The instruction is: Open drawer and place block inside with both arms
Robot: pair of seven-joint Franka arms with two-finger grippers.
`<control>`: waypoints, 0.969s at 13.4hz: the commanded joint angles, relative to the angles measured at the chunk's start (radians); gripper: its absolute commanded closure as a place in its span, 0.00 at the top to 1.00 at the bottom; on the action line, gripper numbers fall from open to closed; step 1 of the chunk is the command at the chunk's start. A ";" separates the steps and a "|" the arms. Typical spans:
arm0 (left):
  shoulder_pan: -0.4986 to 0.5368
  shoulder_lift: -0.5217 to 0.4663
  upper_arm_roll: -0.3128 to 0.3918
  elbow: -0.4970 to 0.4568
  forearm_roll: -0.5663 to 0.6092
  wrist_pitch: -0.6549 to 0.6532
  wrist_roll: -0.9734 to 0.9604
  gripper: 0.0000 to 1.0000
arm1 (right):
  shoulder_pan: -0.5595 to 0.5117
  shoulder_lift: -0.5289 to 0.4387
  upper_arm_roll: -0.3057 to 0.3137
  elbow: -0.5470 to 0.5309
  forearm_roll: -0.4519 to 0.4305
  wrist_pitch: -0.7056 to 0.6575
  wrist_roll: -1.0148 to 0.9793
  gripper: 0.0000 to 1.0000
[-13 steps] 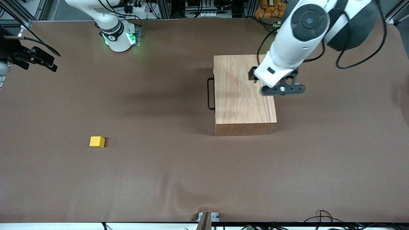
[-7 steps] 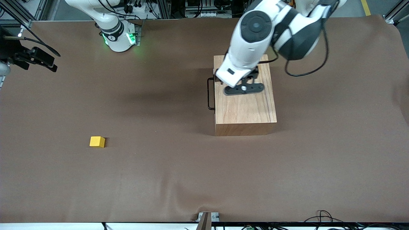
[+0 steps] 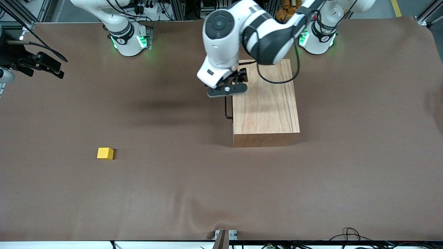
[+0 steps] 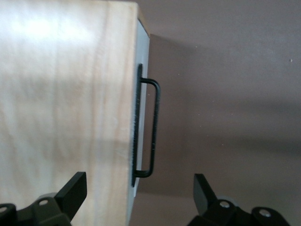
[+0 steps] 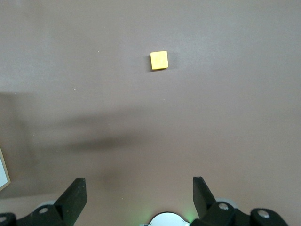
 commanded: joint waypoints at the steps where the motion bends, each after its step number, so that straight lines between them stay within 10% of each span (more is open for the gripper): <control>1: -0.057 0.073 0.015 0.052 0.035 0.050 -0.050 1.00 | 0.008 0.012 -0.004 0.017 -0.011 -0.012 0.003 1.00; 6: -0.234 0.118 0.211 0.058 0.055 0.090 -0.041 1.00 | 0.007 0.028 -0.004 0.019 -0.017 -0.009 0.003 1.00; 13: -0.260 0.181 0.211 0.049 0.132 0.116 0.011 1.00 | 0.019 0.033 -0.004 0.017 -0.016 -0.005 0.014 1.00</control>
